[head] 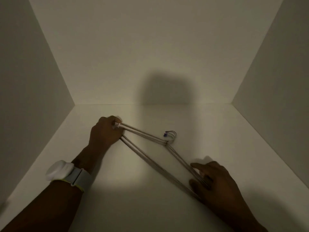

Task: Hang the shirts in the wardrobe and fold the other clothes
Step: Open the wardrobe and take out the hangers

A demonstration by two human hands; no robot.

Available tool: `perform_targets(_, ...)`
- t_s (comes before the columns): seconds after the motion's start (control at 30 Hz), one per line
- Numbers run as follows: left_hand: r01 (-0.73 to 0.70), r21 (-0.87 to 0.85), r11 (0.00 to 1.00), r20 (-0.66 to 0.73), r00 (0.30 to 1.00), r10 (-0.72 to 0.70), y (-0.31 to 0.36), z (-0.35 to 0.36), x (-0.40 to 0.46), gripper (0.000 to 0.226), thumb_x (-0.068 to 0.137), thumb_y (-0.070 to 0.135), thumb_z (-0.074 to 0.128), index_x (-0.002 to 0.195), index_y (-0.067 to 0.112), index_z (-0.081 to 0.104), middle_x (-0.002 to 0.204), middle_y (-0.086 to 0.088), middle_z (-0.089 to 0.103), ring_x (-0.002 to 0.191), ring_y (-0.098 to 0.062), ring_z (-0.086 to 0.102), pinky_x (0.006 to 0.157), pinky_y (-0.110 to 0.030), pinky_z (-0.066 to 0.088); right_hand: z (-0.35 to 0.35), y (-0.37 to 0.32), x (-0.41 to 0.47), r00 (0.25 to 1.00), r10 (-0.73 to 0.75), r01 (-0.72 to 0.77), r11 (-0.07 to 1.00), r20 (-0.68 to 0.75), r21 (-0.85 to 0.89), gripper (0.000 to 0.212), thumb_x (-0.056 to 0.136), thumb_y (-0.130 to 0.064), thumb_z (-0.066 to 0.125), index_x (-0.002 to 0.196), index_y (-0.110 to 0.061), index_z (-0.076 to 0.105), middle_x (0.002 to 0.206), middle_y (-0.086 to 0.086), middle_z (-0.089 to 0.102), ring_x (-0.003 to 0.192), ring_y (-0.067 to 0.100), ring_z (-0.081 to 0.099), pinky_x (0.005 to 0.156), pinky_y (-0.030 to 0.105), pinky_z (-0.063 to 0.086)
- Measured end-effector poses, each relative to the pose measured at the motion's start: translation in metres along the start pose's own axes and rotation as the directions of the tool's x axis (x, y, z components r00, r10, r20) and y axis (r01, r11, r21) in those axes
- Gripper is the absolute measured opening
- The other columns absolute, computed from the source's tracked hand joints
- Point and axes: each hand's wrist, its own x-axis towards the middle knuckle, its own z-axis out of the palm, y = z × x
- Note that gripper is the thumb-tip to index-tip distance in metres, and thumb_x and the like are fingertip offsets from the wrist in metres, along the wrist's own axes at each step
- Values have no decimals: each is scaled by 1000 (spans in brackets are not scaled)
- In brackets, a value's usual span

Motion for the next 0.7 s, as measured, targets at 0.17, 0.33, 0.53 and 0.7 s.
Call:
perform_targets(0.17,6,74,997,-112,994,3,8,14,-15,39,91,41,69,127,28,64,124,-9,58,104,-37,66,90,-42,48,0,-12,-16,988,72,-39,973,-137,227,46,88,-66,65,127,-42,66,120,-25,57,112,-4,52,91,4,37)
perform_targets(0.33,-67,150,986,-172,981,92,17,25,-30,58,93,56,65,136,18,56,127,-17,56,101,-46,65,82,-50,51,0,-19,-20,963,194,-97,896,-185,433,52,85,-54,72,134,-38,63,122,-24,62,116,-2,57,97,21,49)
perform_targets(0.53,-44,56,997,-177,983,53,26,22,-65,82,94,59,63,152,7,38,154,-25,35,128,-52,47,99,-62,44,0,-35,-49,956,246,-179,922,-161,344,91,87,-73,52,162,-29,25,159,-4,40,145,15,36,118,32,33)
perform_targets(0.7,-50,-127,991,51,997,57,48,23,-127,103,91,62,65,160,0,19,166,-26,19,153,-43,22,123,-59,18,9,-48,-118,943,261,-276,960,-208,-45,101,93,-79,33,166,-18,-2,171,6,19,157,23,16,126,34,11)
